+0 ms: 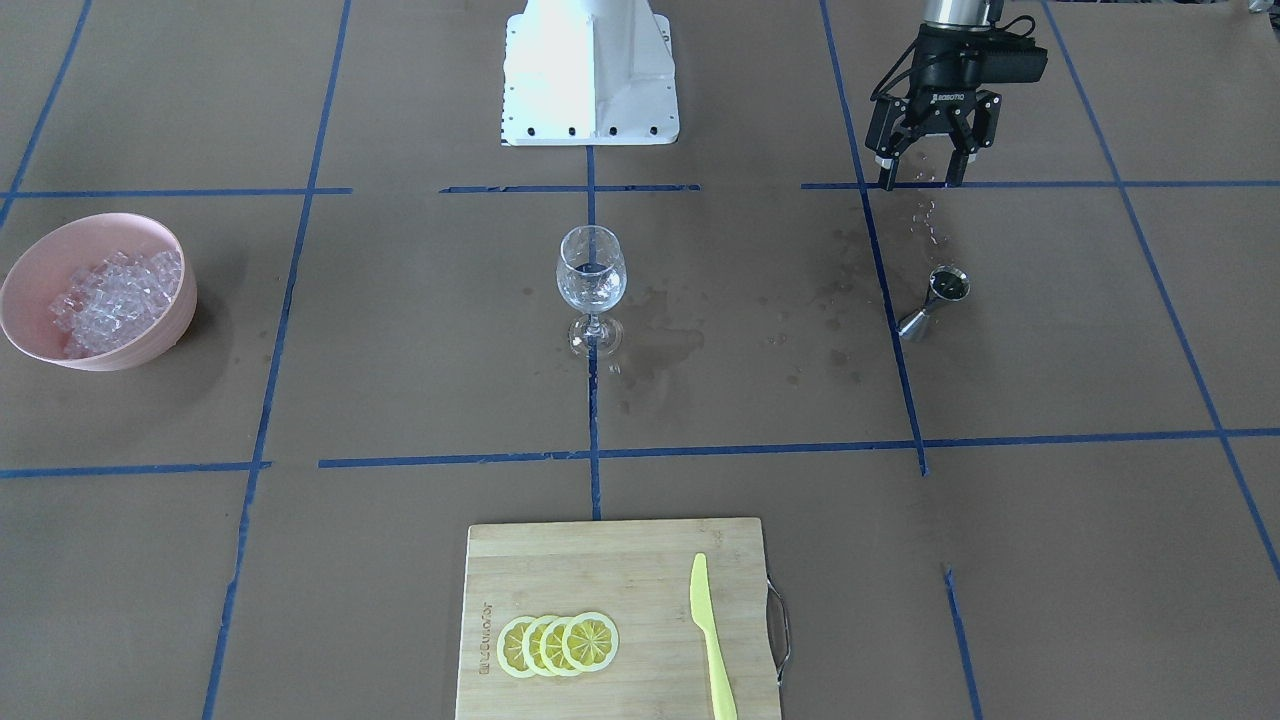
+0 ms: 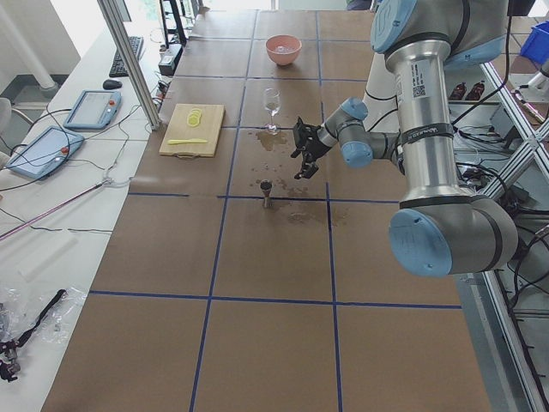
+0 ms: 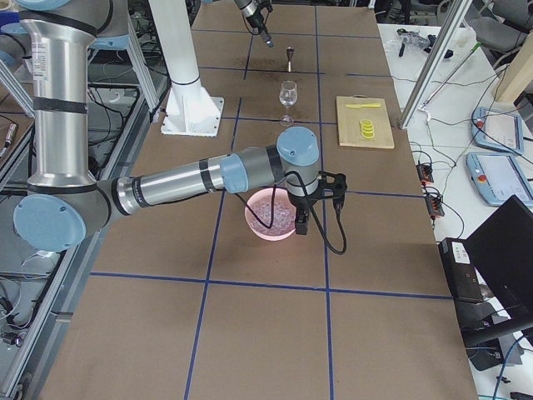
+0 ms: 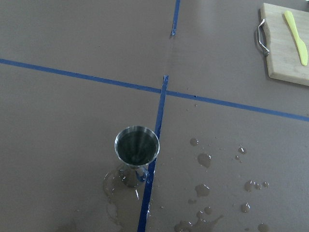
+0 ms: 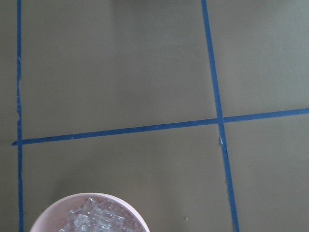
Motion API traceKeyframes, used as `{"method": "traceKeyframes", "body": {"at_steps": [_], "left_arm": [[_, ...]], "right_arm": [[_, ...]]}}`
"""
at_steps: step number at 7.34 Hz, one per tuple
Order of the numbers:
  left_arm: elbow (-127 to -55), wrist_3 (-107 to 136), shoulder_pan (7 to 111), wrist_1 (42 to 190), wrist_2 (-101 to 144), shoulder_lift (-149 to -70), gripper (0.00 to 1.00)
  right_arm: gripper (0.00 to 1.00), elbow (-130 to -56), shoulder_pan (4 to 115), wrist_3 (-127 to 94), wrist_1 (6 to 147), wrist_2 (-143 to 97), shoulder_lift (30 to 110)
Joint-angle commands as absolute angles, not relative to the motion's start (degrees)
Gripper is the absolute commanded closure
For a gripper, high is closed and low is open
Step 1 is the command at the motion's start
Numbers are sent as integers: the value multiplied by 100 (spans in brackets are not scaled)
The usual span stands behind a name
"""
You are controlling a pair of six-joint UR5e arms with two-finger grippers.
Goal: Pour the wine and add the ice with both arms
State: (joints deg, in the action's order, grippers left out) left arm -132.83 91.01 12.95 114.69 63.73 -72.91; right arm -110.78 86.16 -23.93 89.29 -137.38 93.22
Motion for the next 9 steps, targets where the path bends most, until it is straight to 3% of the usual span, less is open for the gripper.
{"method": "traceKeyframes", "body": {"at_steps": [1, 4, 9], "left_arm": [[-12774, 9770, 741, 11251, 5165, -7277, 0], [-12228, 10141, 624, 11241, 4081, -7408, 1], [-10716, 10485, 624, 11215, 2805, -8419, 1]], "right_arm": [[0, -11363, 8219, -3038, 8930, -13711, 9316], [0, -11566, 7911, -3558, 8930, -13702, 9325], [0, -11637, 7533, -3964, 8930, -13632, 9325]]}}
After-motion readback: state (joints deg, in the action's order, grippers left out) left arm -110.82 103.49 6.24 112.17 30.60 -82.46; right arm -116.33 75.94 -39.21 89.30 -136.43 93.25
